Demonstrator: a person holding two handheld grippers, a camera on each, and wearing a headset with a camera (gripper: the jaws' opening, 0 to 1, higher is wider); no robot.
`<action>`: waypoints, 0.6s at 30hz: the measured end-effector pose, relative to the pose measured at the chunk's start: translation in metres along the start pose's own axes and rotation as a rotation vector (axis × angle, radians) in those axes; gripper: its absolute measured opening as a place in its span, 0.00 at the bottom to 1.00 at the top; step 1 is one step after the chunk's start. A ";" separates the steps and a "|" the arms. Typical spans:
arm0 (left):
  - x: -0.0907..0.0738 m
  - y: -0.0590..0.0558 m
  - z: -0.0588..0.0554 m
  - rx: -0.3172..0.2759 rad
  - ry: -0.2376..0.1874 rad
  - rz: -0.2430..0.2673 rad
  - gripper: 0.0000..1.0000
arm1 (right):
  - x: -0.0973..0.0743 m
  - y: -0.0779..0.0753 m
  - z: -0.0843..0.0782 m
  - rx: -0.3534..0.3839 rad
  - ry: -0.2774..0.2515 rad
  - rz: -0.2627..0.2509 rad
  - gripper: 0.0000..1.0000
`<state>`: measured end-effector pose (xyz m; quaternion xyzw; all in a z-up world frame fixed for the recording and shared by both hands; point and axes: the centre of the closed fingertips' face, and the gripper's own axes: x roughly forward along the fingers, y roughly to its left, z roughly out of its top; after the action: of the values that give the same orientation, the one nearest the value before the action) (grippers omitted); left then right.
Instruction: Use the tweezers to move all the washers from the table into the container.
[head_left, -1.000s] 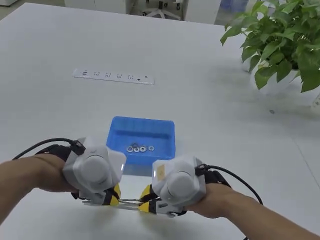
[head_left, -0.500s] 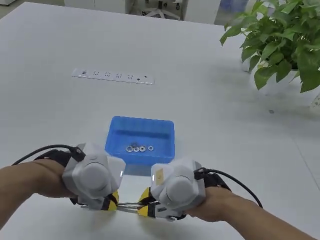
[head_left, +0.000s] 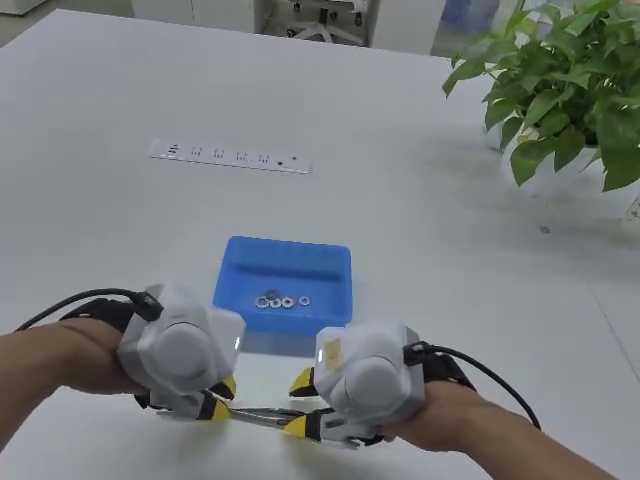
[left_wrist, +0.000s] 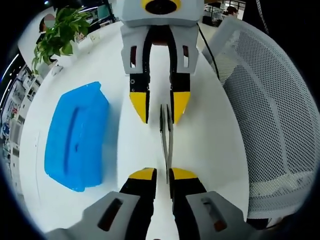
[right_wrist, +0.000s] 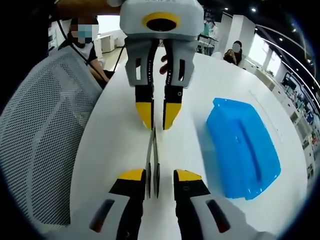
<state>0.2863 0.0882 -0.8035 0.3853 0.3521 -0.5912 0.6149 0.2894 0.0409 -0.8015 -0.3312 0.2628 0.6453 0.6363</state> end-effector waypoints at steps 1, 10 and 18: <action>-0.001 0.000 0.000 -0.007 -0.004 0.002 0.16 | -0.002 -0.001 0.001 0.003 -0.004 -0.004 0.24; -0.020 0.001 0.002 -0.095 -0.059 0.030 0.28 | -0.025 -0.016 0.004 0.067 -0.046 -0.069 0.33; -0.043 0.009 0.008 -0.187 -0.156 0.082 0.40 | -0.045 -0.030 -0.004 0.133 -0.081 -0.136 0.46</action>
<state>0.2928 0.1003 -0.7614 0.2932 0.3409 -0.5583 0.6973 0.3182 0.0109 -0.7673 -0.2790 0.2562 0.5944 0.7094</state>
